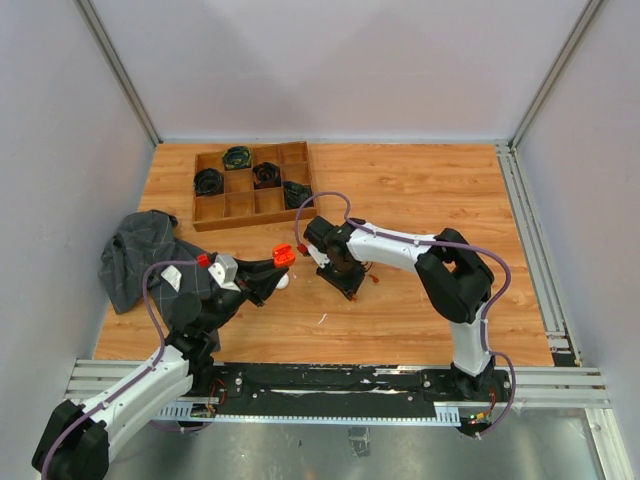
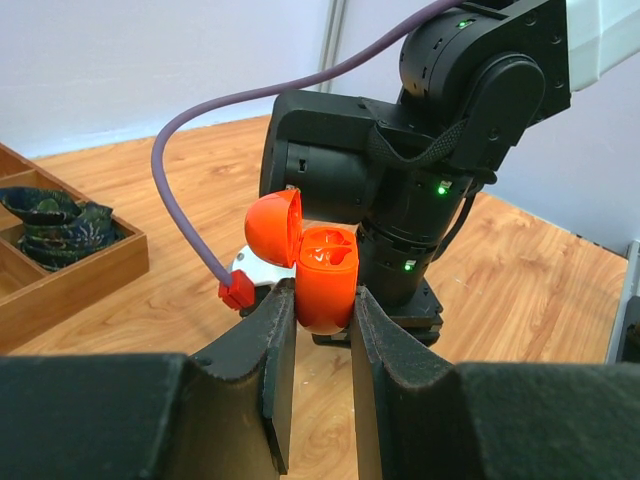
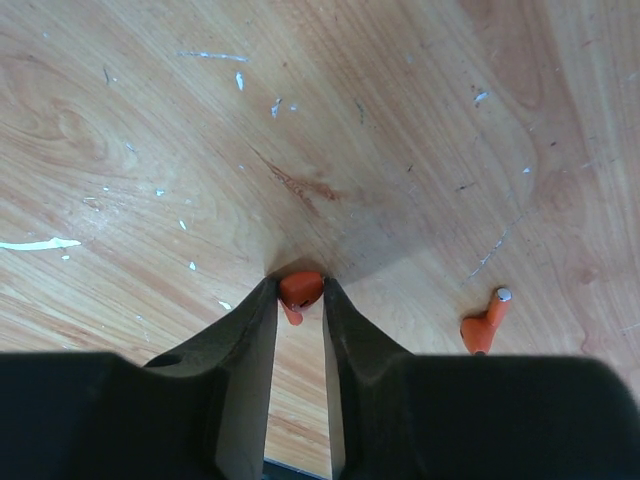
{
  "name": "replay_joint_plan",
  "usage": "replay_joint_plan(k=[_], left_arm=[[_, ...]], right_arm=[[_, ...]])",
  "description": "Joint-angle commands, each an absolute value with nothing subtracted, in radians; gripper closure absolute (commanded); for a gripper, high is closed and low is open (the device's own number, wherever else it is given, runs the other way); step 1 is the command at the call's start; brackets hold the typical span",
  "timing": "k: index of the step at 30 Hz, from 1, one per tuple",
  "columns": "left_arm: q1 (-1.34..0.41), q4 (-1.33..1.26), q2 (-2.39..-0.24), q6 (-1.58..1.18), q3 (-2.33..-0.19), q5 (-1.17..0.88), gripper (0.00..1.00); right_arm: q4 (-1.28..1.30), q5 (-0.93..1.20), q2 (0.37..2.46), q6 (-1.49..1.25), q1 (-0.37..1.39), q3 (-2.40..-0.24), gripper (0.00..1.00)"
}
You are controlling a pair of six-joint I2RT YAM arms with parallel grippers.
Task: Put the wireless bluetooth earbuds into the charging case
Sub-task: Pick up the earbud from the center of the board.
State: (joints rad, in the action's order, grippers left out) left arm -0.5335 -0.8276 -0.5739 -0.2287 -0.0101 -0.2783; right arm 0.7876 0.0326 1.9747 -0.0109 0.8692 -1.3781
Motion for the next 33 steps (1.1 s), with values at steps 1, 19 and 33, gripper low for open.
replay_joint_plan(k=[1,19,33], left_arm=[[-0.538,-0.848,-0.562,-0.222,0.001,-0.282,1.0],[-0.538,-0.857,-0.484,-0.22,0.027,-0.272,1.0],[-0.538,-1.042,-0.462,-0.22,0.089,-0.373,1.0]], right_arm=[[0.815,-0.008,2.002,-0.009,0.892,-1.373,0.78],[0.559,0.022,1.615,0.0,0.914,-1.245,0.88],[0.152,0.153,1.223,0.065,0.973,-1.054,0.9]])
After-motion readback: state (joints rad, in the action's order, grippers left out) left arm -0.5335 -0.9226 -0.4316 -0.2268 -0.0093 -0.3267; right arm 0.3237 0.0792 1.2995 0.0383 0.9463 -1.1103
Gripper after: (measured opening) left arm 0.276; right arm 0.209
